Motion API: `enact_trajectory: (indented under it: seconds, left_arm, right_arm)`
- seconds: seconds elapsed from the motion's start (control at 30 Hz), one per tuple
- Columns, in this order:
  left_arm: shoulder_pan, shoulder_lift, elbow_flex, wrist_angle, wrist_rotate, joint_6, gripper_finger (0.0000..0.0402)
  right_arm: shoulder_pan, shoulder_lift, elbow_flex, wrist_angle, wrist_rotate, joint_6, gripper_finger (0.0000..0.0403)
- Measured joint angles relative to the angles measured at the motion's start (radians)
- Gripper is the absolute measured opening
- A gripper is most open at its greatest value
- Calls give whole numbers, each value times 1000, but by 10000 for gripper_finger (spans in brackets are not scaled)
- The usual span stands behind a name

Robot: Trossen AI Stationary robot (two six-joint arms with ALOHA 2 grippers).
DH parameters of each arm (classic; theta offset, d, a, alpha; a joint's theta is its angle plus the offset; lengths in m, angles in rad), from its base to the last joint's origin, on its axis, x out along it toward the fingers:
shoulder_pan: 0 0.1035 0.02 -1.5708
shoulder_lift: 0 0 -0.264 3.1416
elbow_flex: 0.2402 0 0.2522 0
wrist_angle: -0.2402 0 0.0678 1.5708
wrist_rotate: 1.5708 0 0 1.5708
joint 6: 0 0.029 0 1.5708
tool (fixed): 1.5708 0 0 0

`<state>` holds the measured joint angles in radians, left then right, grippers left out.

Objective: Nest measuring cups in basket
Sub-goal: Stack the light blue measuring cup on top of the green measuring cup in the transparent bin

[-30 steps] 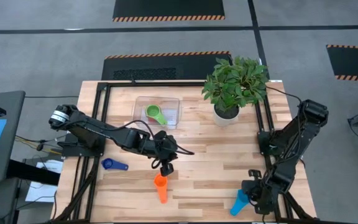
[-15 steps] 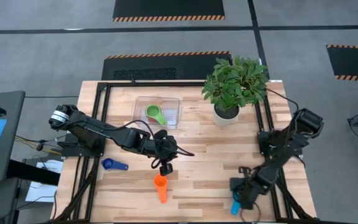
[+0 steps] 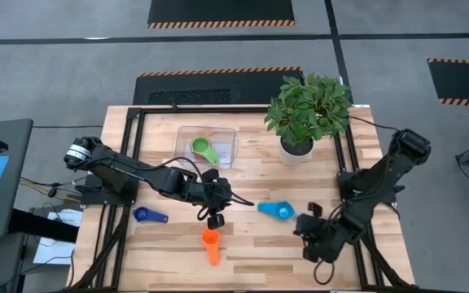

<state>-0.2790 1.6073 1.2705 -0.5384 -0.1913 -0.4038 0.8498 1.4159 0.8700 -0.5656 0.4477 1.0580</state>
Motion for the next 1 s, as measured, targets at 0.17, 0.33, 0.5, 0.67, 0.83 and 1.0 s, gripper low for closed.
enact_trajectory:
  seconds: [0.17,0.33,0.5,0.67,0.83,1.0]
  left_arm:
    - [0,0,0,3,0,0,43]
    - [0,0,0,5,0,0,43]
    - [0,0,0,3,0,12,43]
    - [0,0,0,4,0,49,43]
    - [0,0,0,0,0,88,43]
    - [0,0,-1,-39,0,97,43]
  right_arm:
    - [27,13,0,-322,-2,389,7]
    - [8,74,-3,-463,-1,699,5]
    - [-58,172,-9,-390,-20,754,5]
    - [-176,267,-9,-257,-10,673,4]
    - [-308,309,4,100,41,401,5]
    - [-327,276,61,115,113,250,5]
